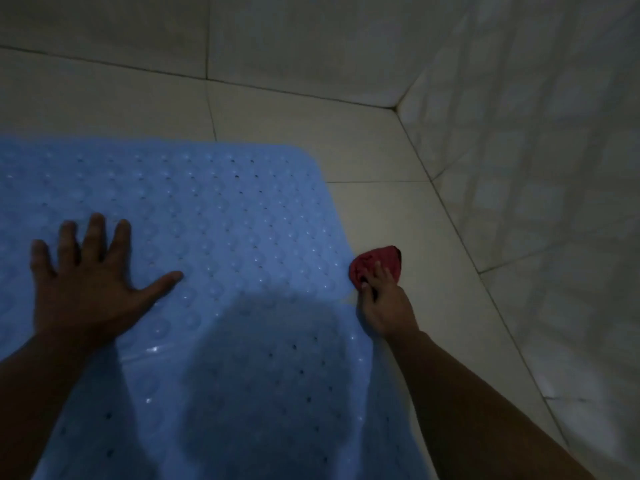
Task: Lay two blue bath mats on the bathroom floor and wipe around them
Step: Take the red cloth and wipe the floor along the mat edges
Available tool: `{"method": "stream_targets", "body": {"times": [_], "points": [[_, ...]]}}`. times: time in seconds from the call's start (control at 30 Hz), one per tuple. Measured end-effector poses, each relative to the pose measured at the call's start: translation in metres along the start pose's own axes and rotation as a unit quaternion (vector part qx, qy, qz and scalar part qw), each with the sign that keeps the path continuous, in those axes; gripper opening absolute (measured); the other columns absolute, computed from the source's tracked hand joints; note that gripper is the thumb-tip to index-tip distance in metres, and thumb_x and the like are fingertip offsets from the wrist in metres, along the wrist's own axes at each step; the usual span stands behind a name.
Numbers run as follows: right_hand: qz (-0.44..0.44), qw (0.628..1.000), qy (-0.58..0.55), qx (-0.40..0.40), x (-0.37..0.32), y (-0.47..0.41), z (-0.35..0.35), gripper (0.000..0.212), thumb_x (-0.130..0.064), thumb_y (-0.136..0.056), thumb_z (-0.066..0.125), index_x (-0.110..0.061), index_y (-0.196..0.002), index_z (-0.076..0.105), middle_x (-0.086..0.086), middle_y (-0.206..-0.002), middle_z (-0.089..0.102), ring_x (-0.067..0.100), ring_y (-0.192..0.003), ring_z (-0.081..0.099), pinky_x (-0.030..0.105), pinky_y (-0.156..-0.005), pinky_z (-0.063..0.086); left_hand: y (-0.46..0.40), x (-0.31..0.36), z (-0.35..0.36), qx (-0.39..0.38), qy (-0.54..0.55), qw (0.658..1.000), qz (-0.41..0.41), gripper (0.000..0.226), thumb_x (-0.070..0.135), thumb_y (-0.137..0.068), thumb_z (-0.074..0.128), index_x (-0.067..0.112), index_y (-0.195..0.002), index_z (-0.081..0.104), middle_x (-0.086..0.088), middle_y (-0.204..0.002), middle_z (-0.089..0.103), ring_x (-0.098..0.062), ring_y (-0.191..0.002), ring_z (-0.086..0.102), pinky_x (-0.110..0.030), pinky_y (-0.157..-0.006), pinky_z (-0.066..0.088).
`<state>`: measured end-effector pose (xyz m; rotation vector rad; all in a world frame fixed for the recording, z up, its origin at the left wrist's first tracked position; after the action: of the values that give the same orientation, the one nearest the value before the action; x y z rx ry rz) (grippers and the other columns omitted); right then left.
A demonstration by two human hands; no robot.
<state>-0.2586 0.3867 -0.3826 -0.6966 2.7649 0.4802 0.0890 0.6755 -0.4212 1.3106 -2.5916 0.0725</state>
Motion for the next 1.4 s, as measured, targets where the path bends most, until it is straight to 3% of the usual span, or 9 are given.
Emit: {"method": "stream_targets", "body": {"times": [0.3,0.47,0.6,0.67,0.83,1.03,1.2,1.33,1.4], "points": [[-0.073,0.993,0.063,-0.072,0.035,0.038,0.007,0.053,-0.041,-0.1,0.037,-0.028,-0.151,0.047,0.002,-0.169,0.019,0.024,-0.156,0.017,0.048,-0.124,0.024,-0.007,-0.004,0.014,-0.024,0.007,0.999,-0.022,0.131,0.108,-0.058,0.033,0.033,-0.163,0.007,-0.005,-0.173,0.003,-0.039,-0.157,0.004,-0.06,-0.127,0.008],[-0.047,0.99,0.094,-0.096,0.063,0.057,-0.002,0.049,-0.032,-0.105,0.042,-0.031,-0.154,0.04,0.001,-0.171,0.012,0.023,-0.157,0.014,0.052,-0.124,0.017,-0.028,-0.022,0.035,-0.009,0.046,0.999,-0.016,0.131,0.103,-0.06,0.049,0.025,-0.161,0.019,-0.013,-0.171,0.015,-0.043,-0.156,0.011,-0.064,-0.124,0.013],[-0.004,0.993,0.078,-0.085,0.093,0.086,-0.004,0.054,-0.037,-0.098,0.038,-0.026,-0.15,0.049,0.011,-0.168,0.022,0.035,-0.151,0.029,0.049,-0.118,0.035,0.066,0.054,-0.011,0.13,0.049,0.98,0.141,0.072,0.067,-0.089,0.055,0.021,-0.144,0.053,-0.014,-0.158,0.042,-0.041,-0.15,0.029,-0.058,-0.116,0.023],[0.018,0.992,0.08,-0.098,0.107,0.109,-0.001,0.051,-0.032,-0.1,0.041,-0.022,-0.15,0.049,0.015,-0.167,0.023,0.037,-0.149,0.033,0.047,-0.115,0.039,0.144,0.106,-0.027,0.133,0.092,0.953,0.255,0.05,0.057,-0.09,0.058,0.025,-0.127,0.066,-0.009,-0.149,0.053,-0.039,-0.141,0.043,-0.053,-0.109,0.028],[0.101,0.982,0.071,-0.144,0.139,0.19,0.011,0.054,-0.034,-0.1,0.038,-0.018,-0.151,0.048,0.02,-0.167,0.02,0.04,-0.15,0.03,0.047,-0.116,0.037,0.307,0.126,0.024,-0.051,0.081,0.944,0.316,0.058,0.064,-0.084,0.056,0.028,-0.126,0.071,-0.008,-0.153,0.051,-0.039,-0.141,0.044,-0.055,-0.102,0.033],[0.226,0.967,0.037,-0.114,0.168,0.298,0.025,0.048,-0.024,-0.105,0.042,-0.02,-0.153,0.045,0.016,-0.169,0.015,0.045,-0.138,0.045,0.045,-0.112,0.039,0.34,0.131,0.057,-0.188,-0.021,0.942,0.277,0.105,0.087,-0.077,0.036,0.029,-0.164,0.023,-0.011,-0.173,-0.007,-0.04,-0.158,-0.009,-0.066,-0.12,0.002],[0.262,0.96,0.013,-0.096,0.173,0.379,0.057,0.051,-0.026,-0.105,0.041,-0.011,-0.154,0.041,0.019,-0.168,0.013,0.049,-0.142,0.038,0.056,-0.112,0.04,0.349,0.132,0.06,-0.276,-0.019,0.929,0.247,0.118,0.083,-0.078,0.057,0.036,-0.163,-0.008,-0.007,-0.166,-0.035,-0.037,-0.15,-0.035,-0.064,-0.118,-0.018],[0.215,0.966,0.034,-0.136,0.153,0.419,0.085,0.053,-0.026,-0.106,0.037,-0.01,-0.157,0.034,0.022,-0.168,0.008,0.047,-0.149,0.027,0.057,-0.11,0.042,0.344,0.133,0.049,-0.349,-0.003,0.908,0.23,0.114,0.08,-0.079,0.059,0.037,-0.163,-0.004,-0.004,-0.167,-0.033,-0.033,-0.151,-0.035,-0.061,-0.118,-0.02],[0.189,0.968,0.04,-0.158,0.136,0.439,0.097,0.056,-0.024,-0.106,0.037,-0.01,-0.159,0.027,0.02,-0.168,0.005,0.045,-0.15,0.024,0.055,-0.111,0.042,0.336,0.133,0.036,-0.357,0.058,0.909,0.207,0.103,0.077,-0.078,0.051,0.033,-0.164,0.016,-0.004,-0.173,-0.012,-0.029,-0.158,-0.018,-0.057,-0.125,-0.008]]}}
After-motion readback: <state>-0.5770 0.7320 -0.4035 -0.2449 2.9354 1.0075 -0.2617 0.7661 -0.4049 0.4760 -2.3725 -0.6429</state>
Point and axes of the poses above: each hand's wrist, its own y-axis away from the middle knuckle, its own z-axis out of the palm, x = y × z, the point moved 6 cm from there along -y, towards the middle knuckle
